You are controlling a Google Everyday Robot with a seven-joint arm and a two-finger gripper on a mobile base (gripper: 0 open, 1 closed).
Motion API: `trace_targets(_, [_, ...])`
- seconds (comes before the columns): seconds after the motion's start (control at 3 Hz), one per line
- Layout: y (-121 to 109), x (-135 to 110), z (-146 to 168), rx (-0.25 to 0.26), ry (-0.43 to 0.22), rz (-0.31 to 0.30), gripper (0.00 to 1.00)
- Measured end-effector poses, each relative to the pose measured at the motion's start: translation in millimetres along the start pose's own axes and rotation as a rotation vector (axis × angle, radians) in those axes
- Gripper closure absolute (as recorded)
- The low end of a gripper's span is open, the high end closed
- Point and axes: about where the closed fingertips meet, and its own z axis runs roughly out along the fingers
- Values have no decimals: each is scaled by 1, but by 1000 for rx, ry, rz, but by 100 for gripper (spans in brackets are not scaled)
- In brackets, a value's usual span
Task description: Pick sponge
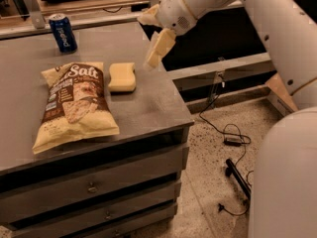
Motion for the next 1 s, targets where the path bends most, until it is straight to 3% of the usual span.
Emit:
trace_targets(0.33, [0, -4, 36, -46, -51, 21, 0])
trace_targets(1.0, [15, 14, 96, -100, -20, 53, 0])
